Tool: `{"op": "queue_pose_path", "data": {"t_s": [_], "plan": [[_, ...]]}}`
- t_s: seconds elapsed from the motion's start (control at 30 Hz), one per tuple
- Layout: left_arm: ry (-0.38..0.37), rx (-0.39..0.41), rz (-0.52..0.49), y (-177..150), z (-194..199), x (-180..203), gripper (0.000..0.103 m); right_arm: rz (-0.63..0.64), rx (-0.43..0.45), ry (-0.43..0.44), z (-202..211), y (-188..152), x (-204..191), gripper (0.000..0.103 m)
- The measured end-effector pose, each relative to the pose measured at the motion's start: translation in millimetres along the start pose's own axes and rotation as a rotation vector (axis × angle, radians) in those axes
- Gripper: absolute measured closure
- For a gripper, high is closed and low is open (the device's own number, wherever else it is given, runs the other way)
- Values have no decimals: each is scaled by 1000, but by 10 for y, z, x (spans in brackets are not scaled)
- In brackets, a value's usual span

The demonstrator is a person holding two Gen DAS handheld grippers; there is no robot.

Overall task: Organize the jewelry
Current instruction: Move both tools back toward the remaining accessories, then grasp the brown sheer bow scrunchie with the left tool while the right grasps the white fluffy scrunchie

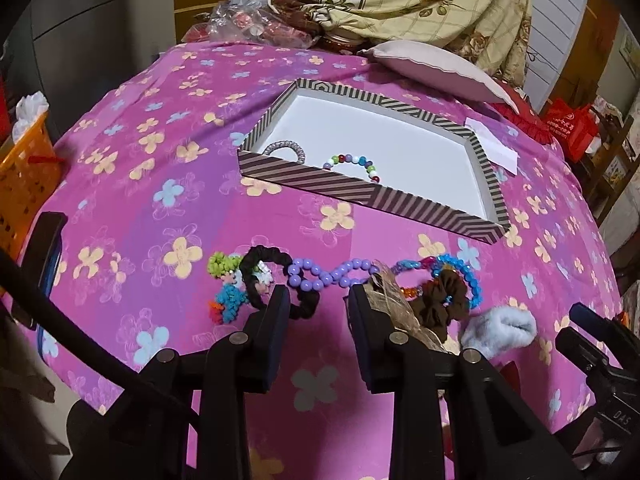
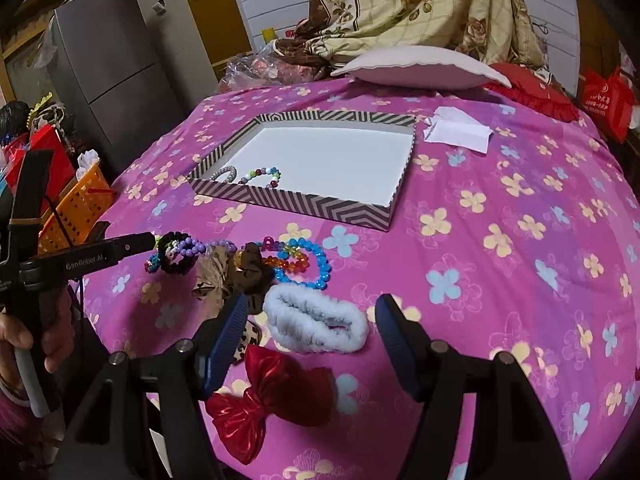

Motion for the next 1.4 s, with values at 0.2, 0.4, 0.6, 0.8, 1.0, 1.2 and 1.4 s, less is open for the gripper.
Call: {"op": "queue_pose_path", "data": {"t_s": [0.2, 0.4, 0.6, 0.8, 1.0, 1.2, 1.4], "plan": [[-5, 16, -8, -56, 113, 86, 79, 1, -10, 12, 39, -34, -40, 33], [4, 30, -14, -116, 192, 136, 79, 12, -10, 8, 88, -91, -82, 34], [3, 25, -20, -170, 219, 172, 79, 13, -9, -3, 106, -129, -86, 33], [-1, 27, -14, -197, 231, 198, 79, 15, -10, 0, 114, -143, -89, 31], [-8, 26, -15, -213, 215, 252, 75, 6, -17, 2, 85, -167, -78, 28], [-31, 0, 1, -244, 135, 251, 75, -2, -41, 1, -1, -190, -9, 27], [-68, -52, 30, -281, 16, 245, 74, -14, -61, -1, -88, -204, 57, 26]]}}
Point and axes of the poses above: each gripper's, at about its wrist camera, not at the fingertips, and z roughly against the way its jaws point, x to its right, y to its top, the point moved 1 cm from there along -z, roughly the way its jaws point, and after that the axes turned 1 degree about -x, right-handed, at the moved point
